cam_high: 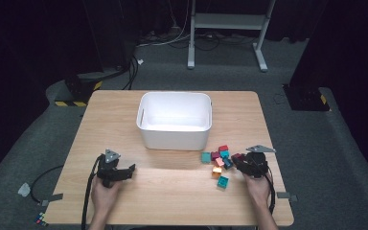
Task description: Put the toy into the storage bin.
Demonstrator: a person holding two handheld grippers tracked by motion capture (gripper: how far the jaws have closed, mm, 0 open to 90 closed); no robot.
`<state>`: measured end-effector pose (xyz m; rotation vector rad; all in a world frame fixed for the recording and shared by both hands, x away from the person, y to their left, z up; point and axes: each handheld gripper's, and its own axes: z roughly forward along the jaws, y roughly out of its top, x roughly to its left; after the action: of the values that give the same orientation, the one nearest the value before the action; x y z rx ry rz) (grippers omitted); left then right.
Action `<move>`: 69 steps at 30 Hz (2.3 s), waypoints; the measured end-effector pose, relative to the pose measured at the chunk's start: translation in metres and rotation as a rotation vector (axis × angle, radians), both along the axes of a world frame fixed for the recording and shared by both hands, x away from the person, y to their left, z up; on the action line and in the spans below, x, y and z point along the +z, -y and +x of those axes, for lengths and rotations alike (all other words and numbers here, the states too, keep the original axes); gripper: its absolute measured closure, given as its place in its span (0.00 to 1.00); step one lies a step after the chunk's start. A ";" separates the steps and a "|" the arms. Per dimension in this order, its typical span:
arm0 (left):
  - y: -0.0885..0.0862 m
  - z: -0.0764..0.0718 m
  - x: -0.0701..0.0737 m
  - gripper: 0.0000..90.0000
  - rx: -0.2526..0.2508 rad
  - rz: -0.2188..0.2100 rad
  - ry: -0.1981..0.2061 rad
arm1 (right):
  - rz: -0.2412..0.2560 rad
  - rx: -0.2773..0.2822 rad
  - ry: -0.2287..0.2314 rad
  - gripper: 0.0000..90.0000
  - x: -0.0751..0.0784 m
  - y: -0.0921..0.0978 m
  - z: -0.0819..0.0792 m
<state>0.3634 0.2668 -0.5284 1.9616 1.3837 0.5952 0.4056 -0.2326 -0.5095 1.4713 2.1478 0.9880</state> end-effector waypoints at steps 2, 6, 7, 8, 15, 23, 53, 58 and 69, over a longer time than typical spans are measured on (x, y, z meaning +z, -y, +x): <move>0.000 0.000 0.000 0.16 0.000 0.000 0.000 | -0.001 0.001 0.005 0.64 0.000 0.000 0.000; 0.000 0.000 0.000 0.16 0.000 0.001 0.000 | -0.003 0.004 0.010 0.66 0.001 -0.001 0.000; 0.000 0.000 0.000 0.16 0.000 0.001 0.000 | -0.007 0.005 0.010 0.66 0.001 -0.001 -0.001; 0.000 0.000 0.000 0.16 0.000 0.000 0.000 | -0.010 0.007 0.011 0.66 0.002 -0.001 -0.001; 0.000 0.000 0.000 0.16 0.000 0.000 0.000 | 0.006 0.008 0.039 0.66 0.010 0.001 -0.007; 0.000 0.000 0.000 0.16 0.000 0.000 0.000 | 0.038 0.012 0.066 0.66 0.025 0.005 -0.012; 0.000 0.000 0.000 0.16 0.000 0.000 0.000 | 0.117 0.143 0.132 0.66 0.101 -0.024 -0.004; 0.000 0.000 0.000 0.16 0.000 -0.001 0.000 | 0.114 0.152 0.135 0.66 0.110 -0.030 0.002; 0.000 0.000 0.000 0.16 -0.003 0.002 0.001 | 0.111 0.183 0.151 0.66 0.129 -0.049 0.013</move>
<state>0.3635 0.2668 -0.5283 1.9648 1.3805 0.5963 0.4190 -0.1836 -0.3805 1.2191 2.1770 1.2580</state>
